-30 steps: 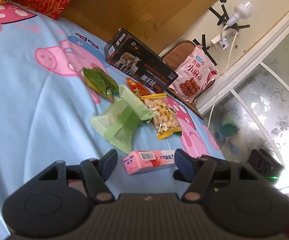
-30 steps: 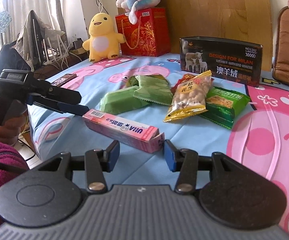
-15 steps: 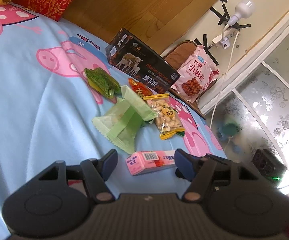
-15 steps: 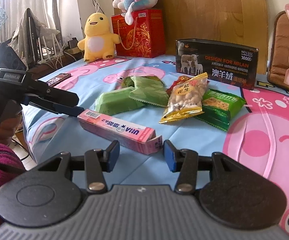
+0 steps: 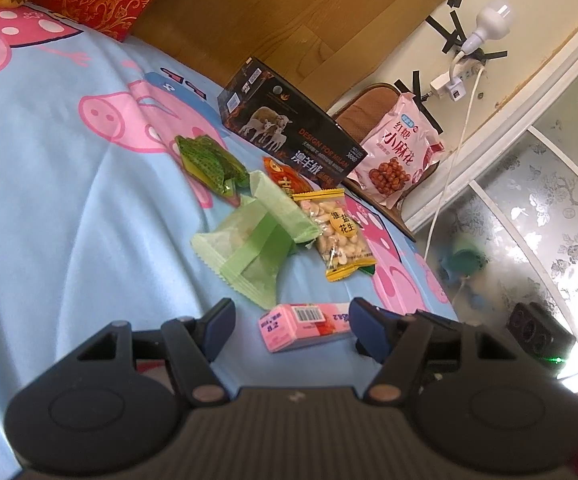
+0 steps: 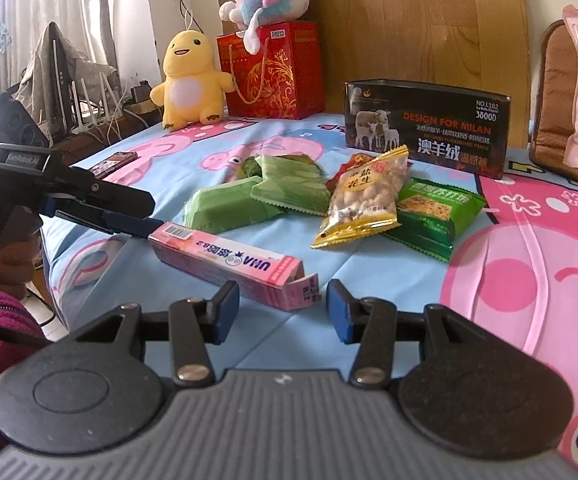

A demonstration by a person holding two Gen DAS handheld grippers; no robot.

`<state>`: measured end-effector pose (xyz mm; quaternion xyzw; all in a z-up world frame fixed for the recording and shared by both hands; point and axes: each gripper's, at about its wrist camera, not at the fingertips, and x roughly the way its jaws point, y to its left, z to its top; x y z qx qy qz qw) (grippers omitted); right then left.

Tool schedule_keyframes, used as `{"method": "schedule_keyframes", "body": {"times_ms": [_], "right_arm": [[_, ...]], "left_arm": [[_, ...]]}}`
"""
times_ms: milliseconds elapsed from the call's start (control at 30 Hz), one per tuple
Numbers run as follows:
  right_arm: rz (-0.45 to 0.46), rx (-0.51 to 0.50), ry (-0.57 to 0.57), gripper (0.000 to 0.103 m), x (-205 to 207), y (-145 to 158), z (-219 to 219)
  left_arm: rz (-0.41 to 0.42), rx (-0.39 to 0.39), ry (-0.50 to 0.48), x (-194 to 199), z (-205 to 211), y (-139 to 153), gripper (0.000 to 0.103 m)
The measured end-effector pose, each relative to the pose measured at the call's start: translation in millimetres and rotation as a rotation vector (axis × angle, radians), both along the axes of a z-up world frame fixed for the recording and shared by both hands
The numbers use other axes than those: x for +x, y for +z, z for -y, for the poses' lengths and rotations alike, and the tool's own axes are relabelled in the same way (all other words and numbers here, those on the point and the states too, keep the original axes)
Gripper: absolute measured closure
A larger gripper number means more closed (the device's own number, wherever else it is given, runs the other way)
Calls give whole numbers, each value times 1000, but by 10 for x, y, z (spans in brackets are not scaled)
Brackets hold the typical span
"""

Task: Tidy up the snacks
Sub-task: 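Grasp the pink UHA candy stick with the left gripper, then lift the pink candy stick with the left gripper toward the black box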

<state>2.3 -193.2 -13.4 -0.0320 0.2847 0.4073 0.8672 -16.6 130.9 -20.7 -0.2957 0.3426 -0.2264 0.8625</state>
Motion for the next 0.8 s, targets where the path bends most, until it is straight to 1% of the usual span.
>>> {"method": "schedule_keyframes", "body": {"times_ms": [167,400,800], "right_arm": [[0,0,0,52,2,-1,2],[1,-1,3,52,-5,-2,2],[0,-1,5,52,-22,-2,-3]], "left_arm": [[2,-9,-10,-4,-13,4,39],[4,3,-30,-20,-1,8,39],[1,2,-42,-48,-13,-10,39]]}}
